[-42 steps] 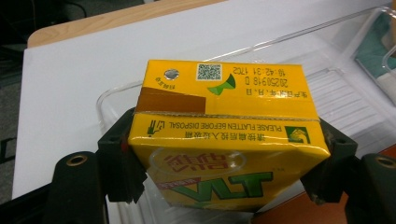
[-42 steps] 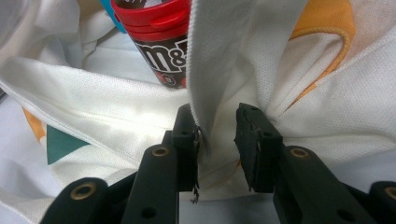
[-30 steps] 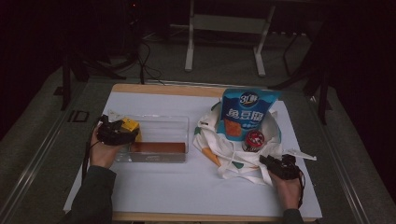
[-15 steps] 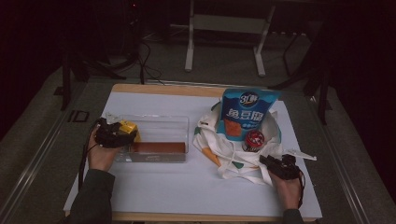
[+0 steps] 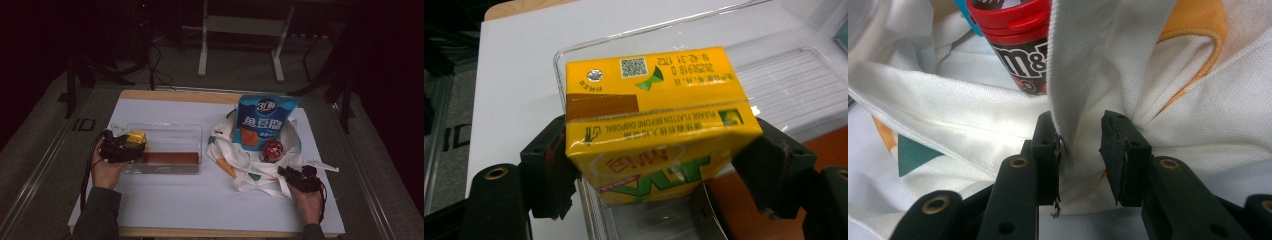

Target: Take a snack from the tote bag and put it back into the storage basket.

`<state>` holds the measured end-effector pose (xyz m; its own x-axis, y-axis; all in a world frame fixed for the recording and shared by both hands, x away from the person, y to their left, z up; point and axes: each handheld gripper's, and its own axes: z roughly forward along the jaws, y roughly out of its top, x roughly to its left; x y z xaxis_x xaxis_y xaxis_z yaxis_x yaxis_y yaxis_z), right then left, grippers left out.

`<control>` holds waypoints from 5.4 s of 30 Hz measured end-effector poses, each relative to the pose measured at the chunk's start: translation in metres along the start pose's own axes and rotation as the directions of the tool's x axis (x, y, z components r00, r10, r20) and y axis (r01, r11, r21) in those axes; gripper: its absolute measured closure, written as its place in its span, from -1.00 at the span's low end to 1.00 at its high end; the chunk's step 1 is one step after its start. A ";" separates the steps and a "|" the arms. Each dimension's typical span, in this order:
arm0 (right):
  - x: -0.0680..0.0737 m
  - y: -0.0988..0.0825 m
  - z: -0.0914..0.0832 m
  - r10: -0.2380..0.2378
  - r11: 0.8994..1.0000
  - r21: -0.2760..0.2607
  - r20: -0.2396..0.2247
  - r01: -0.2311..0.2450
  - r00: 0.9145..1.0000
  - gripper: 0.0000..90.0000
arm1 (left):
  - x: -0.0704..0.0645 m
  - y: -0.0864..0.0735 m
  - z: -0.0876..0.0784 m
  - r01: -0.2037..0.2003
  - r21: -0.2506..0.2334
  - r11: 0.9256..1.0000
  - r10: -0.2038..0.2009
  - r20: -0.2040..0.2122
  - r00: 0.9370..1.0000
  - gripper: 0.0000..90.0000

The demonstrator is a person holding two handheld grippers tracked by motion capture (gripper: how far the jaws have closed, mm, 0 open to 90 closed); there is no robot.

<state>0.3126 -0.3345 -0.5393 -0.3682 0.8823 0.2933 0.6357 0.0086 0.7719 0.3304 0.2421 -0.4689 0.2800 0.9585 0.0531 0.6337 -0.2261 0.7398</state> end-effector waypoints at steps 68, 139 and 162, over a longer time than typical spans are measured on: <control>-0.001 0.000 0.000 0.009 1.000 -0.002 -0.006 -0.009 1.000 0.51 | -0.007 0.019 -0.039 -0.029 -0.206 0.978 0.040 0.049 0.998 -0.53; 0.018 0.039 -0.034 -0.147 0.988 0.065 0.085 0.142 0.985 0.32 | -0.072 0.013 -0.011 -0.141 -0.268 0.953 0.212 0.260 0.942 -0.06; 0.039 0.070 -0.063 -0.236 0.971 0.006 0.123 0.237 0.964 0.37 | -0.070 0.001 -0.003 -0.107 -0.222 0.969 0.171 0.292 0.941 -0.03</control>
<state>0.2996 -0.3289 -0.4384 -0.4212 0.9064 0.0309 0.5341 0.2204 0.8162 0.3090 0.1754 -0.4701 0.5826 0.8125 -0.0193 0.4237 -0.2833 0.8604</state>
